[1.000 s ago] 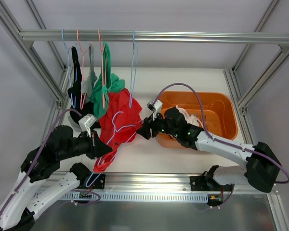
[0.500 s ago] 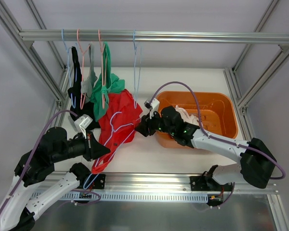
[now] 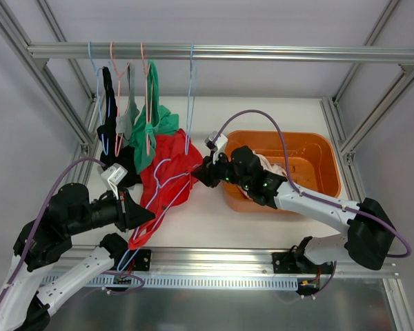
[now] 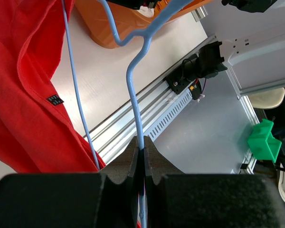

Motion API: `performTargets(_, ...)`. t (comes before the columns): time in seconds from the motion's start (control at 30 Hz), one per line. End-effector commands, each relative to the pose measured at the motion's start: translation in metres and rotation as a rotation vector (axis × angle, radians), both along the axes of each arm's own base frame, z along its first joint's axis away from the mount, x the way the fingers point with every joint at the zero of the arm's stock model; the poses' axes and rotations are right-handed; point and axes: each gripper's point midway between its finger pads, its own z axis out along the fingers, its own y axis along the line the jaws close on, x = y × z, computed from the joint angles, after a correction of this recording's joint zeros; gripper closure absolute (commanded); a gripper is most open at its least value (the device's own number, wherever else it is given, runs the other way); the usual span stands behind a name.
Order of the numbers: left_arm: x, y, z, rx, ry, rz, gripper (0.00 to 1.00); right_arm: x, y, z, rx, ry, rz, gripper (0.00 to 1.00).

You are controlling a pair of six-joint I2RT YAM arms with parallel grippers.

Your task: Remove the tank top from the hanger

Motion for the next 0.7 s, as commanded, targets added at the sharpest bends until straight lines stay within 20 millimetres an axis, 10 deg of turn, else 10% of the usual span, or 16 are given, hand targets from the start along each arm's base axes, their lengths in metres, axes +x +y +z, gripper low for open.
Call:
performTargets(0.0,-0.005,-0.003,0.015,-0.034,-0.028,-0.035,1.00,0.000,0.013,0.047,0.100,-0.097,0.040,0.80)
performTargets(0.07,-0.003,-0.003,0.017,-0.034,-0.033,-0.026,1.00,-0.001,0.012,0.052,0.110,-0.104,0.038,1.00)
performTargets(0.4,-0.007,0.001,0.020,-0.008,-0.053,-0.047,1.00,0.035,-0.033,0.061,0.007,-0.165,-0.205,1.00)
performTargets(0.67,-0.025,0.007,0.080,-0.084,-0.186,-0.113,1.00,0.066,-0.053,0.062,-0.077,-0.108,-0.275,1.00)
